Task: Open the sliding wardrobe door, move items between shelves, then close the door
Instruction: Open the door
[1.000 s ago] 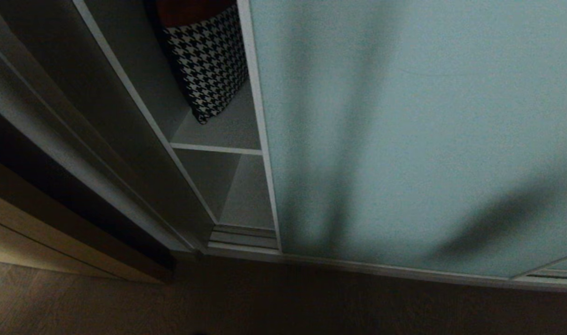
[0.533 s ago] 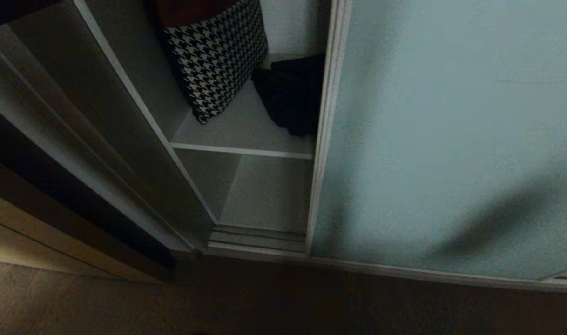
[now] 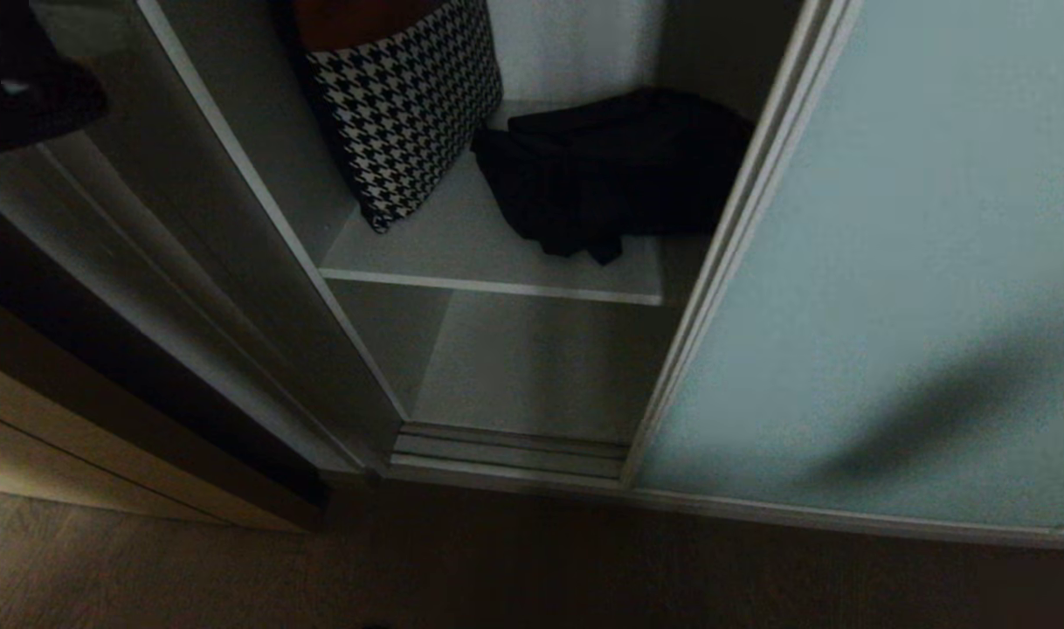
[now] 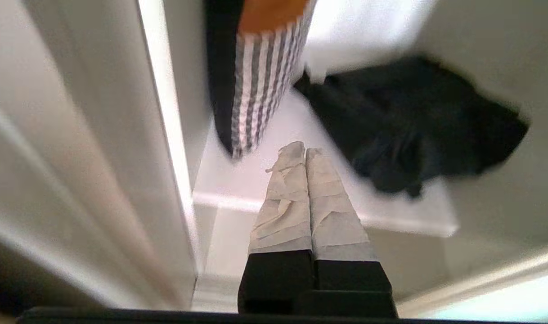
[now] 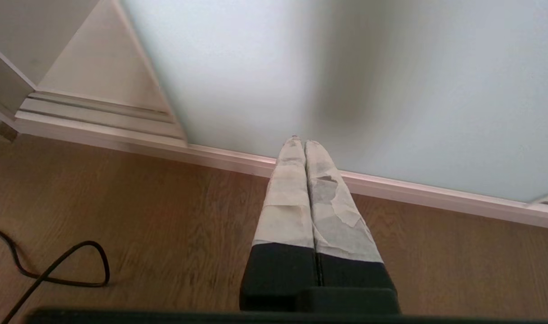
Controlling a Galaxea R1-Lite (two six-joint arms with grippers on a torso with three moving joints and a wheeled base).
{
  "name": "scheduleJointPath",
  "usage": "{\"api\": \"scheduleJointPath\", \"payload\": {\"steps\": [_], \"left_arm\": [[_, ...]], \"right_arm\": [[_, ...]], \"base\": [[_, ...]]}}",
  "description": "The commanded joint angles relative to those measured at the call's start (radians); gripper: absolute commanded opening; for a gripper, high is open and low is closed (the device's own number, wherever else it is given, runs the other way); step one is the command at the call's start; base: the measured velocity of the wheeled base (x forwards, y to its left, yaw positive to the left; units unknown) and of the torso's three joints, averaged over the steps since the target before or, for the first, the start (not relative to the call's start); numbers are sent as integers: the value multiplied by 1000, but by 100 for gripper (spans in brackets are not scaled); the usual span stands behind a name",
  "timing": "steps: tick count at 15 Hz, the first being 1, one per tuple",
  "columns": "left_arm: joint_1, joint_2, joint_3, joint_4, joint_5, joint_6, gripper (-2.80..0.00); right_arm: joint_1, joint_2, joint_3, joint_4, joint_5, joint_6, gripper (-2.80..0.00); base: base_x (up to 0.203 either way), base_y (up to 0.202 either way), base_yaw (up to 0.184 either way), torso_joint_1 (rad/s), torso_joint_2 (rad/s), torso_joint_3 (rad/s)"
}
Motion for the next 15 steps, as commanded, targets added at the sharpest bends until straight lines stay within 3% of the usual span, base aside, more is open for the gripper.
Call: {"api": "scheduleJointPath", "payload": {"steps": [1, 4, 8, 12, 15], "left_arm": [[-1, -44, 76, 1, 4, -3, -280], [-6, -30, 164, 3, -21, -8, -280], [-10, 104, 151, -6, -79, -12, -280], [-9, 319, -38, -2, -100, -77, -280], [-7, 481, -257, 37, -99, -163, -280]], "right_arm": [[0, -2, 0, 0, 0, 0, -280], [0, -2, 0, 0, 0, 0, -280], [0, -2, 0, 0, 0, 0, -280], [0, -3, 0, 0, 0, 0, -280], [0, -2, 0, 0, 0, 0, -280]], "base": [[0, 0, 0, 0, 0, 0], [0, 0, 0, 0, 0, 0], [0, 0, 0, 0, 0, 0], [0, 0, 0, 0, 0, 0], [0, 0, 0, 0, 0, 0]]}}
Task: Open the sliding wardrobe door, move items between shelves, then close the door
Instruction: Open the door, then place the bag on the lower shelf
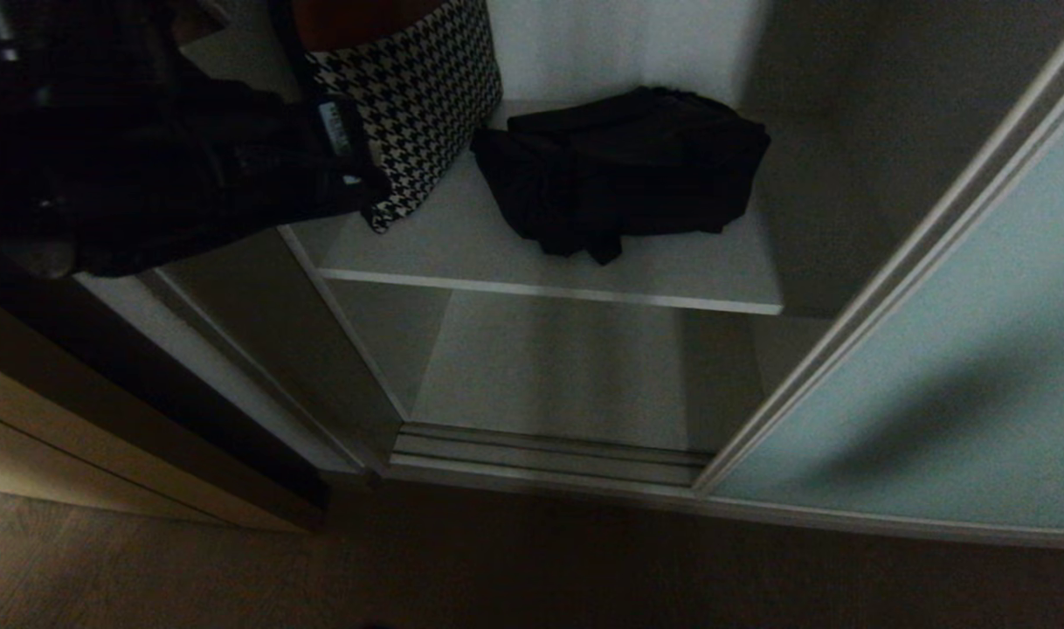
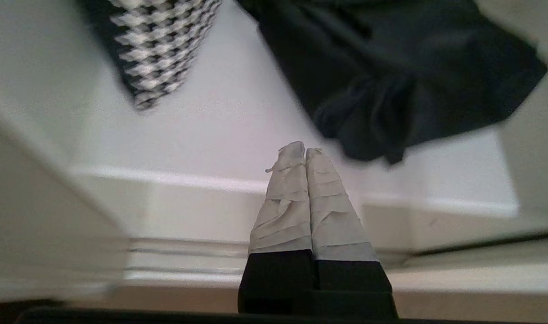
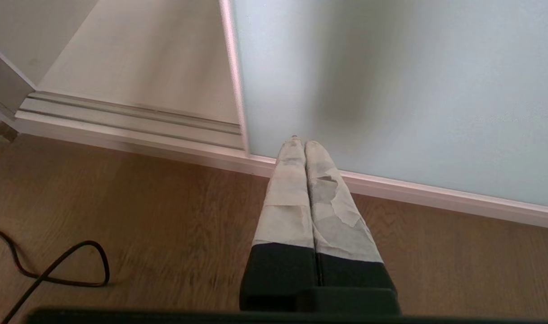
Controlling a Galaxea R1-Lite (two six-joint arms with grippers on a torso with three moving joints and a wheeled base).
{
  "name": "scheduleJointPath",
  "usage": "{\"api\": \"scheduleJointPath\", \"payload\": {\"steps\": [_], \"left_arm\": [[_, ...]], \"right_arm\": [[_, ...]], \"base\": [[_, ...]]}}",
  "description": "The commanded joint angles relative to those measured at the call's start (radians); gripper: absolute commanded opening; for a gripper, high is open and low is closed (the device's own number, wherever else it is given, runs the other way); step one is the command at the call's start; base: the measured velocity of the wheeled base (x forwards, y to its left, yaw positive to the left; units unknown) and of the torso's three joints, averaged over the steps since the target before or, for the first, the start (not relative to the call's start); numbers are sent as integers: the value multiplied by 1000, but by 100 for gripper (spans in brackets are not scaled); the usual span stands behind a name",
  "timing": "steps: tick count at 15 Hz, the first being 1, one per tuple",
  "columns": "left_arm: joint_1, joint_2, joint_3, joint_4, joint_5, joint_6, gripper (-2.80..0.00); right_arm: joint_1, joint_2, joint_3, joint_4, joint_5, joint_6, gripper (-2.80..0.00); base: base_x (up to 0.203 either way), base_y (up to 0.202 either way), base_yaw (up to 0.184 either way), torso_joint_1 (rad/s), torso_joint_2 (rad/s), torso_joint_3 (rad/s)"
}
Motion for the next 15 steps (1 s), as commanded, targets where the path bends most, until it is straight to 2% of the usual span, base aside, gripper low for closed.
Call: {"api": "scheduleJointPath", "payload": {"steps": [1, 5, 6, 7, 9, 10, 12, 15], "left_arm": [[2, 152, -146, 45, 1, -50, -280], [8, 370, -425, 181, -3, -159, -280], [8, 419, -493, 209, -4, -172, 0], [9, 471, -545, 230, -11, -182, 0], [15, 520, -573, 246, -93, -203, 0], [25, 522, -573, 230, -112, -238, 0], [40, 521, -565, 170, -194, -311, 0], [63, 496, -556, 150, -281, -389, 0]], "right_arm": [[0, -3, 0, 0, 0, 0, -280], [0, -3, 0, 0, 0, 0, -280], [0, -2, 0, 0, 0, 0, -280], [0, -2, 0, 0, 0, 0, -280], [0, -2, 0, 0, 0, 0, -280], [0, -2, 0, 0, 0, 0, -280], [0, -2, 0, 0, 0, 0, -280], [0, -3, 0, 0, 0, 0, -280]], "base": [[0, 0, 0, 0, 0, 0], [0, 0, 0, 0, 0, 0], [0, 0, 0, 0, 0, 0], [0, 0, 0, 0, 0, 0], [0, 0, 0, 0, 0, 0], [0, 0, 0, 0, 0, 0], [0, 0, 0, 0, 0, 0], [0, 0, 0, 0, 0, 0]]}}
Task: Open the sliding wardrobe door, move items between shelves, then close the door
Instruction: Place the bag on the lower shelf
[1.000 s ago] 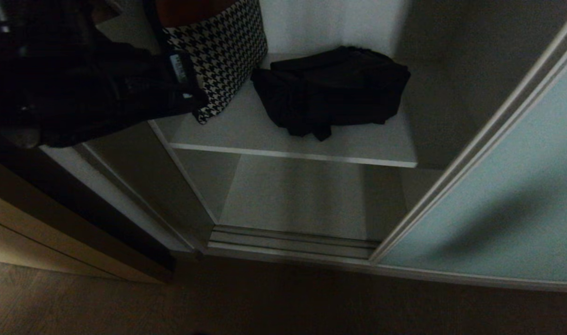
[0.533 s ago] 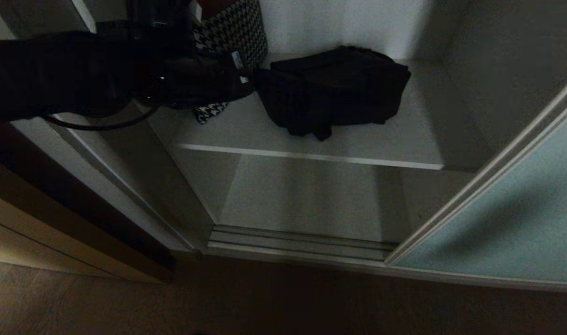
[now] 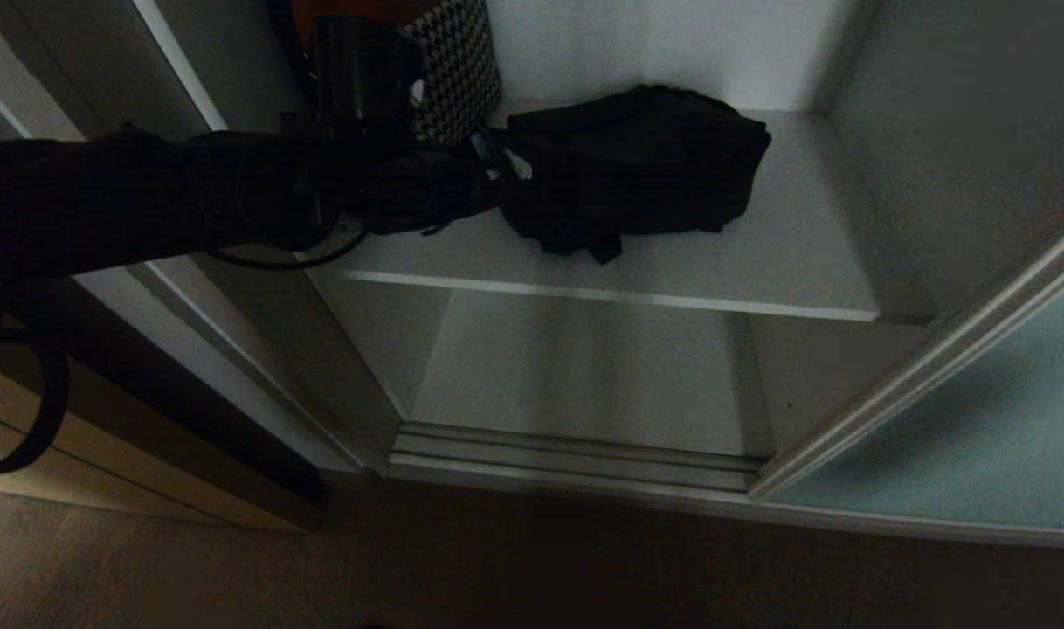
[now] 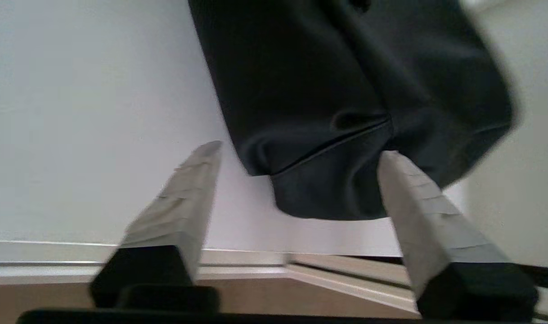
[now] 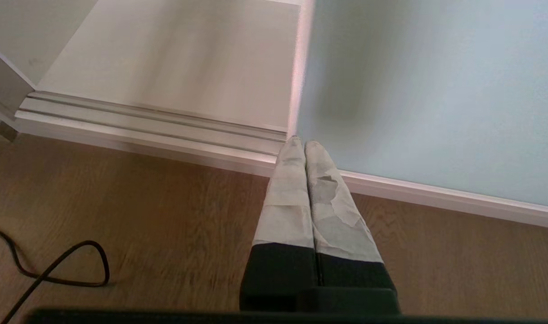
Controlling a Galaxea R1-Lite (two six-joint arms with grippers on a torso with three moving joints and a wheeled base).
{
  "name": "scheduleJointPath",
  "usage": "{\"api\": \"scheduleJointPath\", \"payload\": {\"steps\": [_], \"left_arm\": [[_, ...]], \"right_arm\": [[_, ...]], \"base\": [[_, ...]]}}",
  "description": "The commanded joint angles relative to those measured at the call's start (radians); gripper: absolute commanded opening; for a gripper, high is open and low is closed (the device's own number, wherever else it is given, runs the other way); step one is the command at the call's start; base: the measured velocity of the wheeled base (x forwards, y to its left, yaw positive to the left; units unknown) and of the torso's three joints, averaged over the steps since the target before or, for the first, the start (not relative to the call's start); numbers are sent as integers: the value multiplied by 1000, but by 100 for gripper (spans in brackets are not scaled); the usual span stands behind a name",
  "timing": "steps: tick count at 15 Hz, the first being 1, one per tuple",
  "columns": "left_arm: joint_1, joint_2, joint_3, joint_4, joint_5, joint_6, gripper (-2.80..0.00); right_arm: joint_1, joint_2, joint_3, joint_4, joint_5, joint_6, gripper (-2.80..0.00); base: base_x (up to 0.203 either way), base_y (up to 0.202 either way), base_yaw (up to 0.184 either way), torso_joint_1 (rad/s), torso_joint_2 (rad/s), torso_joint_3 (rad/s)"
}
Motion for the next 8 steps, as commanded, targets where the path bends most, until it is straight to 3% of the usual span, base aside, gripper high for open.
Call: {"api": "scheduleJointPath", "payload": {"steps": [1, 3, 8], "left_arm": [[7, -15, 3, -16, -41, -52, 0], [7, -9, 24, -103, -58, -97, 0], [-7, 25, 189, -336, -57, -102, 0]], "right_arm": [[0, -3, 0, 0, 0, -1, -280], [0, -2, 0, 0, 0, -1, -280], [0, -2, 0, 0, 0, -1, -280]], "base": [[0, 0, 0, 0, 0, 0], [0, 0, 0, 0, 0, 0], [0, 0, 0, 0, 0, 0]]}}
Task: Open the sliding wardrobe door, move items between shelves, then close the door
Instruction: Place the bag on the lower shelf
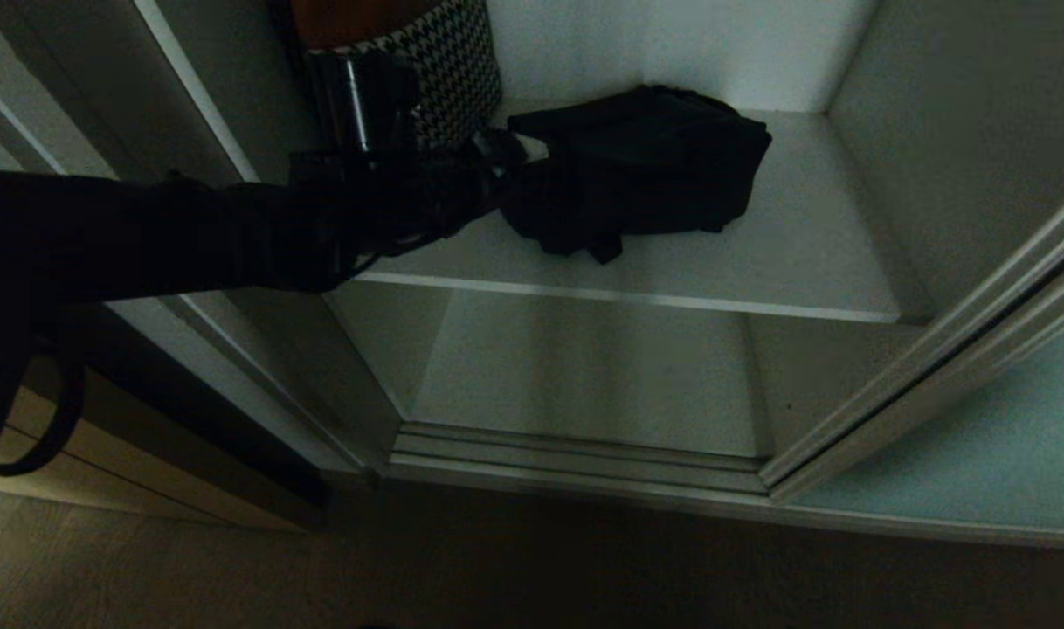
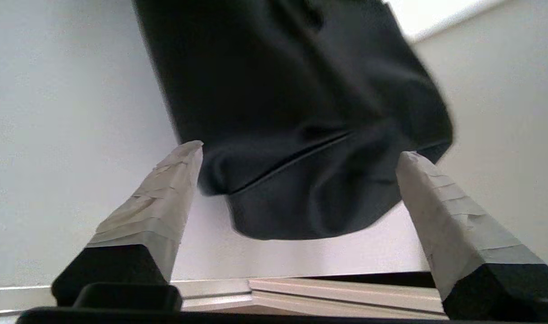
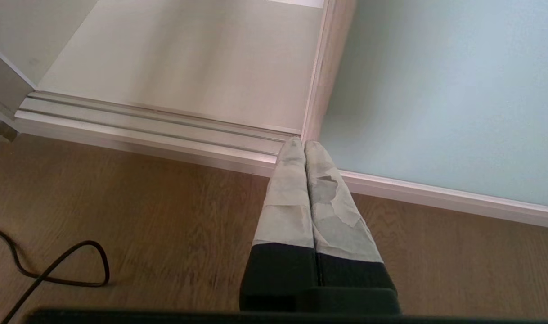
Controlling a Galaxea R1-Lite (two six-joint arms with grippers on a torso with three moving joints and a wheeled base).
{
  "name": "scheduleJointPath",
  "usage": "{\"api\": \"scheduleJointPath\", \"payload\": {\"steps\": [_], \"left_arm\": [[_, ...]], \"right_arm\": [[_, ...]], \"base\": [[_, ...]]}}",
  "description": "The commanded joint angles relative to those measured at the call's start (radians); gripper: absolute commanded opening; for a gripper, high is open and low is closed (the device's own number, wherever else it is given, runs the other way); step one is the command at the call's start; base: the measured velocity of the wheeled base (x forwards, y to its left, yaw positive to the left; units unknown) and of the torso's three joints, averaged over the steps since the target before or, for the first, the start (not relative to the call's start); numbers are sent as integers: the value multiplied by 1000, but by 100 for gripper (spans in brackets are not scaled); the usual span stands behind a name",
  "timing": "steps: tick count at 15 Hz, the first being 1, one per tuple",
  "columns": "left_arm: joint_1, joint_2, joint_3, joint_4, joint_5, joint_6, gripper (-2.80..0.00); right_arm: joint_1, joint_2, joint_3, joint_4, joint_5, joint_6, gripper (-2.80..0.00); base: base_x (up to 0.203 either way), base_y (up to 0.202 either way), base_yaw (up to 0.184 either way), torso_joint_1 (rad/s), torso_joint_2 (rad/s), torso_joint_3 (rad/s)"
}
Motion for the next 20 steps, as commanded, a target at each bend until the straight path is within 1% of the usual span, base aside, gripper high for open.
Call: {"api": "scheduleJointPath", "payload": {"steps": [1, 3, 5, 9, 14, 16, 20], "left_arm": [[-6, 30, 41, -26, 6, -3, 0], [-9, 24, 59, -29, 9, -2, 0], [-21, 14, 62, -28, 10, 1, 0], [-22, 5, 64, -28, 10, 1, 0], [-22, 0, 67, -22, 10, -1, 0], [-21, 0, 93, -20, 10, -1, 0], [-22, -60, 85, 102, 1, -3, 0]], "right_arm": [[0, -2, 0, 0, 0, 0, -280], [0, -2, 0, 0, 0, 0, -280], [0, -2, 0, 0, 0, 0, -280], [0, -3, 0, 0, 0, 0, -280], [0, -2, 0, 0, 0, 0, -280], [0, -3, 0, 0, 0, 0, -280], [0, -3, 0, 0, 0, 0, -280]], "base": [[0, 0, 0, 0, 0, 0], [0, 0, 0, 0, 0, 0], [0, 0, 0, 0, 0, 0], [12, 0, 0, 2, 0, 1], [181, 0, 2, 1, 4, 2], [111, 0, -2, 2, 6, 2], [0, 0, 0, 0, 0, 0]]}}
